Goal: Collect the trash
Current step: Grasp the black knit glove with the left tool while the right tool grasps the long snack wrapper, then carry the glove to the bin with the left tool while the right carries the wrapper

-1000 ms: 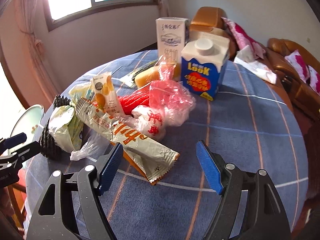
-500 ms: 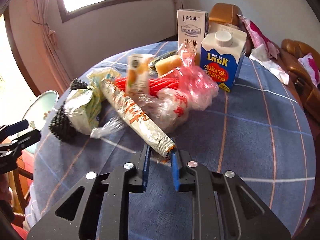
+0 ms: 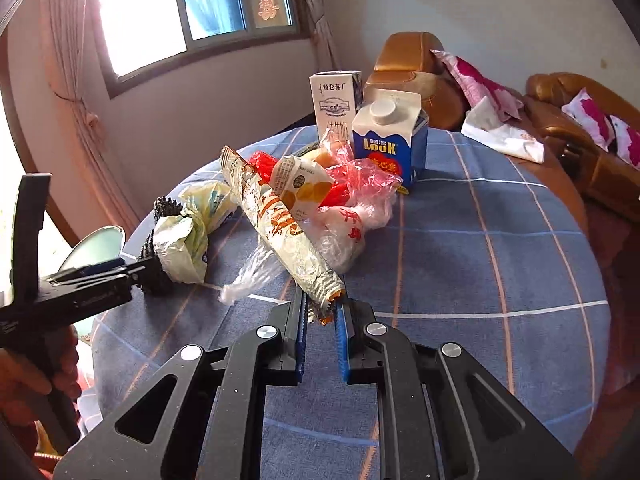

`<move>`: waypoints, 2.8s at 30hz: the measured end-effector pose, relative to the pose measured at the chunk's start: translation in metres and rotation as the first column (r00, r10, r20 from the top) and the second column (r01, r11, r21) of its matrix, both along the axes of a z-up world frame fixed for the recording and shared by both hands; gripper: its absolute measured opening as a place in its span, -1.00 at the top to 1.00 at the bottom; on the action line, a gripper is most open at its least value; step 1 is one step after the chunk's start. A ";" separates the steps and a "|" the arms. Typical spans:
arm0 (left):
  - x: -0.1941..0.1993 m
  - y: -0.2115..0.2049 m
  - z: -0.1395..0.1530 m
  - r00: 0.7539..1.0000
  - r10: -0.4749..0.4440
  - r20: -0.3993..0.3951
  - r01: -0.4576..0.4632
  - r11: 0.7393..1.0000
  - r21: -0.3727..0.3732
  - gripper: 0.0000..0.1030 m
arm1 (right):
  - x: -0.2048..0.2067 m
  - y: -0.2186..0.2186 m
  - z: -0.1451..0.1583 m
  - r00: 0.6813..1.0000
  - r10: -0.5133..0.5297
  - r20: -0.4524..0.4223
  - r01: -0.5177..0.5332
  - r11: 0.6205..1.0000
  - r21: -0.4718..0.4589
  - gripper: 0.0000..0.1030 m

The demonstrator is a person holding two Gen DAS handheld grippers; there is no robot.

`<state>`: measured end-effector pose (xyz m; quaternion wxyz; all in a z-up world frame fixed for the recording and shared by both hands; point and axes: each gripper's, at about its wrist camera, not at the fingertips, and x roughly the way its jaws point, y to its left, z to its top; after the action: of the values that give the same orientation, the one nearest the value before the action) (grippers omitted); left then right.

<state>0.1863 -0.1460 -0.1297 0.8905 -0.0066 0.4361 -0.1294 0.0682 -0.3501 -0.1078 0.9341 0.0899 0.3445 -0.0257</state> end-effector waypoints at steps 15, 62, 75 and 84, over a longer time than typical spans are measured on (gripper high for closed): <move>-0.024 0.022 0.028 0.995 -0.060 0.084 0.062 0.998 -0.016 0.60 | -0.011 0.018 0.015 0.997 -0.060 0.051 0.061 0.998 -0.012 0.80; -0.061 0.206 0.050 0.978 0.171 0.116 -0.175 0.984 0.027 0.60 | 0.027 0.218 0.027 0.959 0.280 0.050 -0.278 0.960 -0.039 0.84; -0.051 0.226 0.035 0.975 0.205 0.081 -0.209 0.977 0.037 0.60 | 0.053 0.263 0.010 0.939 0.344 0.007 -0.343 0.937 -0.066 0.84; -0.038 0.228 0.018 0.981 0.193 0.032 -0.194 0.981 0.024 0.59 | 0.068 0.284 -0.006 0.931 0.363 -0.037 -0.365 0.927 -0.087 0.84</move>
<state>0.1482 0.0821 -0.1116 0.9053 -0.0351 0.4218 -0.0363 0.1364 -0.0658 -0.1133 0.9223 -0.0190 0.3630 0.1312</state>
